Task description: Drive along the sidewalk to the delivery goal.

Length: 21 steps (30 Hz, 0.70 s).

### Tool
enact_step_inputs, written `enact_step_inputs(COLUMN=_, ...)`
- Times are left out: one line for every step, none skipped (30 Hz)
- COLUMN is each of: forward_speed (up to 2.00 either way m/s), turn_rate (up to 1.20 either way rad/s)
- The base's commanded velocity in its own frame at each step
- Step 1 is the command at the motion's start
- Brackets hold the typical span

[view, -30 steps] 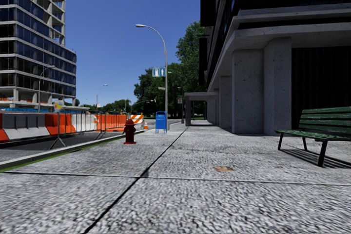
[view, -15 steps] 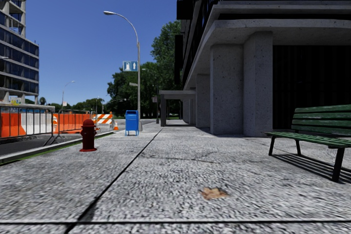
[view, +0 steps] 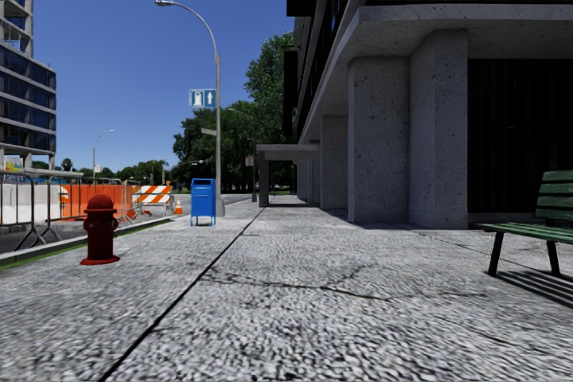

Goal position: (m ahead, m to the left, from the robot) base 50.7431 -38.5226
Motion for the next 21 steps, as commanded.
enact_step_inputs(forward_speed=2.00, turn_rate=0.00)
enact_step_inputs(forward_speed=2.00, turn_rate=0.00)
enact_step_inputs(forward_speed=2.00, turn_rate=0.00)
enact_step_inputs(forward_speed=2.00, turn_rate=0.00)
enact_step_inputs(forward_speed=2.00, turn_rate=0.00)
enact_step_inputs(forward_speed=2.00, turn_rate=0.00)
enact_step_inputs(forward_speed=2.00, turn_rate=0.00)
enact_step_inputs(forward_speed=2.00, turn_rate=0.00)
enact_step_inputs(forward_speed=2.00, turn_rate=0.00)
enact_step_inputs(forward_speed=2.00, turn_rate=0.00)
enact_step_inputs(forward_speed=2.00, turn_rate=0.00)
enact_step_inputs(forward_speed=2.00, turn_rate=0.00)
enact_step_inputs(forward_speed=2.00, turn_rate=0.00)
enact_step_inputs(forward_speed=2.00, turn_rate=0.00)
enact_step_inputs(forward_speed=2.00, turn_rate=0.00)
enact_step_inputs(forward_speed=2.00, turn_rate=0.00)
enact_step_inputs(forward_speed=2.00, turn_rate=0.00)
enact_step_inputs(forward_speed=2.00, turn_rate=0.00)
enact_step_inputs(forward_speed=2.00, turn_rate=0.00)
enact_step_inputs(forward_speed=2.00, turn_rate=0.00)
enact_step_inputs(forward_speed=2.00, turn_rate=0.00)
